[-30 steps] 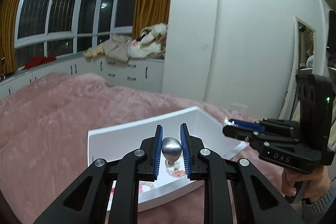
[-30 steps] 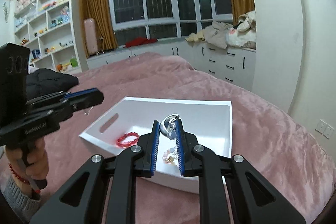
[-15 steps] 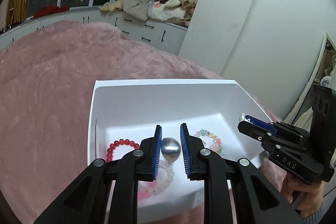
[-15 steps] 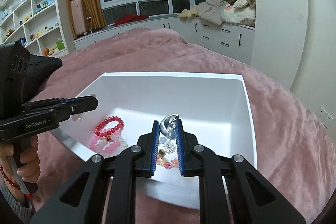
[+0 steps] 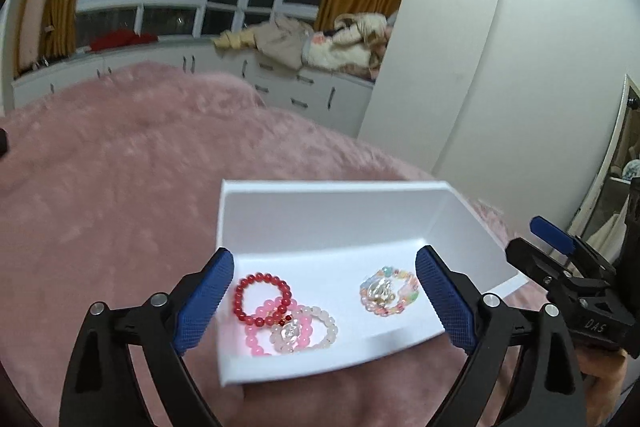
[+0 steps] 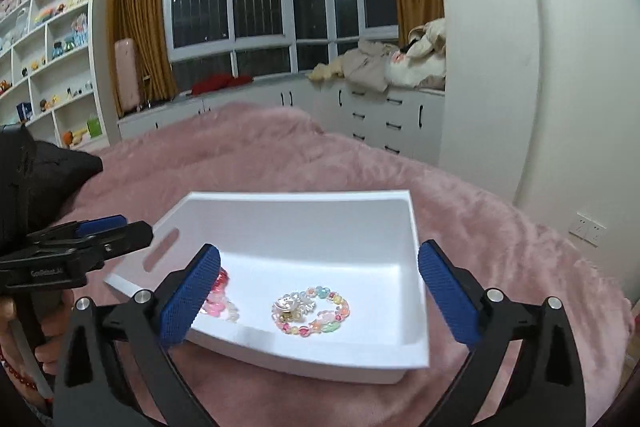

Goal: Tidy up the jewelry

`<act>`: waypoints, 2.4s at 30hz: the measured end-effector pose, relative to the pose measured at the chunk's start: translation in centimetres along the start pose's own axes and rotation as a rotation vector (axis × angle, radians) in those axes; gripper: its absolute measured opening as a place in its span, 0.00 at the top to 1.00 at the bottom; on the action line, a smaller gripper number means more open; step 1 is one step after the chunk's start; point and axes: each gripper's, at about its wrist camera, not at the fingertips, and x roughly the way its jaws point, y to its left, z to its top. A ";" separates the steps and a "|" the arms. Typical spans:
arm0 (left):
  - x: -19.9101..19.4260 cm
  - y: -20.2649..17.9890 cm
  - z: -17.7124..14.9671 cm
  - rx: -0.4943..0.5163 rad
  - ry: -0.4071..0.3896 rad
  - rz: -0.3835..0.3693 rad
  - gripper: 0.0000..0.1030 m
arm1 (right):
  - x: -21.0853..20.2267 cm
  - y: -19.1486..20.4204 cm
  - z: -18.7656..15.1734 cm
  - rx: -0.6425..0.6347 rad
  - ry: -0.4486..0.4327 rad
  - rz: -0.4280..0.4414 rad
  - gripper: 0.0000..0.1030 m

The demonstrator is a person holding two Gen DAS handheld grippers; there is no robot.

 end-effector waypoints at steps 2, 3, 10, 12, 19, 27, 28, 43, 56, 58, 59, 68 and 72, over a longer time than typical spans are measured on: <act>-2.2 -0.8 0.2 0.020 -0.009 0.023 0.08 | -1.9 0.3 0.6 -0.013 -0.012 -0.006 0.05; -3.1 -1.2 0.2 0.033 -0.014 0.029 0.08 | -2.6 0.3 0.8 -0.018 -0.017 -0.008 0.05; -8.1 -4.5 -1.3 0.152 -0.022 0.108 0.08 | -7.8 1.0 1.4 -0.051 0.004 -0.015 0.05; -8.6 -4.7 -2.2 0.168 -0.005 0.129 0.08 | -8.5 1.5 1.0 -0.068 0.027 -0.022 0.05; -8.3 -4.2 -4.7 0.166 0.048 0.162 0.08 | -8.8 1.9 -1.3 -0.078 0.085 -0.033 0.05; -5.2 -4.1 -6.3 0.163 0.107 0.161 0.08 | -7.0 1.6 -3.2 -0.067 0.138 -0.043 0.05; -5.1 -4.1 -6.4 0.166 0.110 0.162 0.08 | -6.8 1.6 -3.3 -0.072 0.141 -0.050 0.05; -4.4 -3.8 -6.6 0.179 0.112 0.199 0.06 | -4.6 1.4 -3.7 -0.052 0.139 -0.044 0.05; -4.1 -3.2 -6.4 0.173 0.107 0.215 0.06 | -4.1 1.5 -3.8 -0.049 0.142 -0.041 0.05; -4.2 -3.2 -6.4 0.173 0.105 0.218 0.06 | -4.2 1.5 -3.9 -0.047 0.139 -0.040 0.05; -4.2 -3.2 -6.4 0.173 0.106 0.218 0.06 | -4.2 1.5 -3.9 -0.047 0.139 -0.042 0.05; -4.0 -3.2 -6.4 0.175 0.109 0.215 0.06 | -4.6 1.4 -4.0 -0.036 0.138 -0.044 0.05; -4.1 -3.3 -6.5 0.176 0.110 0.215 0.06 | -4.6 1.4 -3.9 -0.029 0.138 -0.037 0.05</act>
